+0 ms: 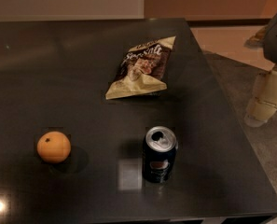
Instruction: Move pepsi can near orange
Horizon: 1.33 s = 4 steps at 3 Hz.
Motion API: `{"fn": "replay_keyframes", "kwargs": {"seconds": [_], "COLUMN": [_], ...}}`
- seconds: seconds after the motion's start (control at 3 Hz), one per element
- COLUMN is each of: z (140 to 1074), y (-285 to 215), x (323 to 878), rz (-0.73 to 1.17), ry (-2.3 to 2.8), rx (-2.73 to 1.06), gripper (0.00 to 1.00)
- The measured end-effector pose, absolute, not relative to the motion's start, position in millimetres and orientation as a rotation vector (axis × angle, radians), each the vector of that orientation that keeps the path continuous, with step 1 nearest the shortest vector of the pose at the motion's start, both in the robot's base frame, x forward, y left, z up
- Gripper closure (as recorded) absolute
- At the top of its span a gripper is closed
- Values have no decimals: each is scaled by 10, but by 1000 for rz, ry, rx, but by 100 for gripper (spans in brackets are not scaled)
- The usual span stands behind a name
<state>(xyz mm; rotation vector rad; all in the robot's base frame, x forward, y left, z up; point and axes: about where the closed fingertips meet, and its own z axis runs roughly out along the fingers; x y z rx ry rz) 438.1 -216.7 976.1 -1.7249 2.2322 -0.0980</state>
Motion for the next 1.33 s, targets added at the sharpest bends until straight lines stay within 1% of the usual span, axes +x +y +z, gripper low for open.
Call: {"fn": "replay_keyframes", "kwargs": {"seconds": [0.67, 1.33], "z": [9757, 9583], "y": [-2149, -1511], "x": [4376, 4172], "rz": [-91, 157], "ry": [2227, 2041], "rx": [-1729, -1869], "gripper": [0, 0]}}
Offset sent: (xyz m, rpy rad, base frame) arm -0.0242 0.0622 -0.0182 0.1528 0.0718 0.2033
